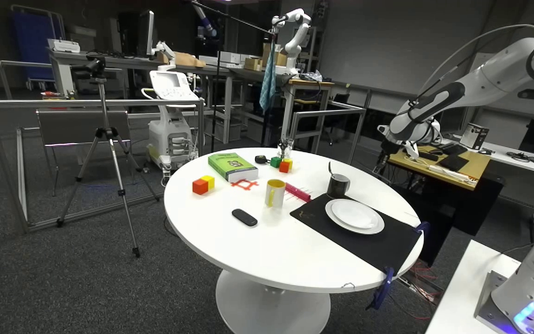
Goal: Pick up the silver knife and put it in the black and white mug
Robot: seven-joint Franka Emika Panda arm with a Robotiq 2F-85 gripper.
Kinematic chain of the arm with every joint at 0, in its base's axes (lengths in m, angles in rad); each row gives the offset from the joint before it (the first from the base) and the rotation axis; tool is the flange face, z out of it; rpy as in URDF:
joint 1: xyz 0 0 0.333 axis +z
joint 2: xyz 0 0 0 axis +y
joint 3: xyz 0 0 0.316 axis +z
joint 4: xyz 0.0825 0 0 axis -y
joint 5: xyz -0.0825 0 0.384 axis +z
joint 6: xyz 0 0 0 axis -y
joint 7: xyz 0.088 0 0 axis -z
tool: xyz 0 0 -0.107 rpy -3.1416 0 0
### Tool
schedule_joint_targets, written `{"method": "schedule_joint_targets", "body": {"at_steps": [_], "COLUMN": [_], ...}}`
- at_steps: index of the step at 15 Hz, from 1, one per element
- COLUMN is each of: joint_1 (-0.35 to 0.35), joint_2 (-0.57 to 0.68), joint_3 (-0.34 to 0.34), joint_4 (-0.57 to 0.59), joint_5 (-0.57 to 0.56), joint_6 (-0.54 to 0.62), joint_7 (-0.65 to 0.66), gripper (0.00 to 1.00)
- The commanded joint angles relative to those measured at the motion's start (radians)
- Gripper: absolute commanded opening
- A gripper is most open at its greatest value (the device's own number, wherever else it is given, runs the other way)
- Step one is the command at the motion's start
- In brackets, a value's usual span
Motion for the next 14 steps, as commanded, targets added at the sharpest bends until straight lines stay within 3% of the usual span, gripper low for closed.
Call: {"method": "schedule_joint_targets", "body": {"at_steps": [1, 10, 11, 14], "joint_1": [0.015, 0.014, 0.014, 0.044], "joint_2": [-0.001, -0.001, -0.001, 0.026], "joint_3": [-0.009, -0.006, -0.006, -0.014], "joint_4": [0.000, 0.001, 0.001, 0.002], "joint_5": [0.009, 0.012, 0.012, -0.003], "joint_6": [0.001, 0.001, 0.001, 0.051], "joint_7": [-0.001, -0.001, -0.001, 0.063], "gripper": [0.15, 0.15, 0.04, 0.04]}}
